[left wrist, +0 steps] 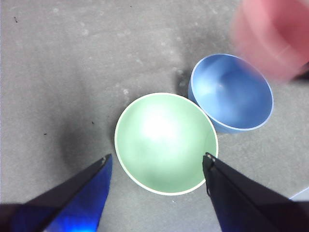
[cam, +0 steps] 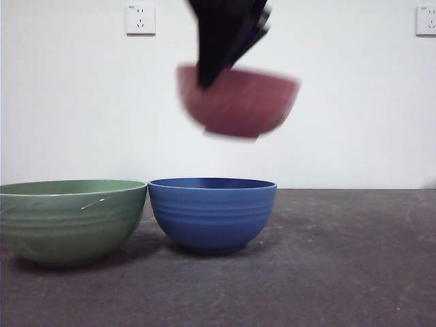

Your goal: Pick up the green bowl on the top,put the green bowl on the left,pick up the red bowl in the middle,put the red bowl on the right

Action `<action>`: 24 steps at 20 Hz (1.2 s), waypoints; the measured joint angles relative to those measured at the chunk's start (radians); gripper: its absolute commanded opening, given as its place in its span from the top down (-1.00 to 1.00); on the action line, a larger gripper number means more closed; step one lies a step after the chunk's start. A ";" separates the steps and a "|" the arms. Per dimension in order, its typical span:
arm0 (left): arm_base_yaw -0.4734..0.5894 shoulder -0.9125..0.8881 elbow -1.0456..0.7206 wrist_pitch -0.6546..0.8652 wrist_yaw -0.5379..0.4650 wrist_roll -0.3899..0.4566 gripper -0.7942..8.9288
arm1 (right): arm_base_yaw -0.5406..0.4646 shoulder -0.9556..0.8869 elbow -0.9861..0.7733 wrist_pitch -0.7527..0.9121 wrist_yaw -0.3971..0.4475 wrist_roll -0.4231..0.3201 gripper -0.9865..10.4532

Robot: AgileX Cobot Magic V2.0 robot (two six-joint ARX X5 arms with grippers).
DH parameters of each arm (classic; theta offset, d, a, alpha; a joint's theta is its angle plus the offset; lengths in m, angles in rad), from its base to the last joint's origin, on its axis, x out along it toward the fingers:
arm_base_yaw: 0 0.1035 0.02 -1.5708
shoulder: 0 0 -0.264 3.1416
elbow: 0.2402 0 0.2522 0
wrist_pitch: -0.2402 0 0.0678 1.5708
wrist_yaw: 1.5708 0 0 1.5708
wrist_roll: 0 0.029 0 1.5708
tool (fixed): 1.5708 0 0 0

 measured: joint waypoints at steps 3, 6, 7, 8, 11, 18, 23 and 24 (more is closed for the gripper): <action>0.000 0.000 0.000 0.000 0.000 0.000 0.19 | -0.039 -0.145 0.002 -0.087 0.104 0.043 0.85; 0.000 0.000 0.000 0.000 0.000 0.000 0.19 | -0.132 -0.277 0.001 -0.223 0.159 0.125 0.85; 0.000 0.000 0.000 0.000 0.000 0.000 0.19 | -0.167 -0.317 -0.016 -0.238 0.163 0.153 0.85; 0.000 0.000 0.000 0.000 0.000 0.000 0.19 | -0.196 -0.359 -0.053 -0.238 0.163 0.175 0.85; 0.000 0.000 0.000 0.000 0.000 0.000 0.19 | -0.232 -0.455 -0.234 -0.162 0.149 0.232 0.85; 0.000 0.001 0.000 0.000 0.000 0.000 0.19 | -0.232 -0.340 -0.536 0.190 -0.051 0.328 0.85; 0.000 0.001 0.000 -0.001 0.000 0.000 0.19 | -0.232 -0.136 -0.536 0.287 -0.052 0.329 0.85; 0.000 0.001 0.000 -0.002 0.000 0.000 0.19 | -0.232 -0.110 -0.536 0.290 -0.052 0.329 0.85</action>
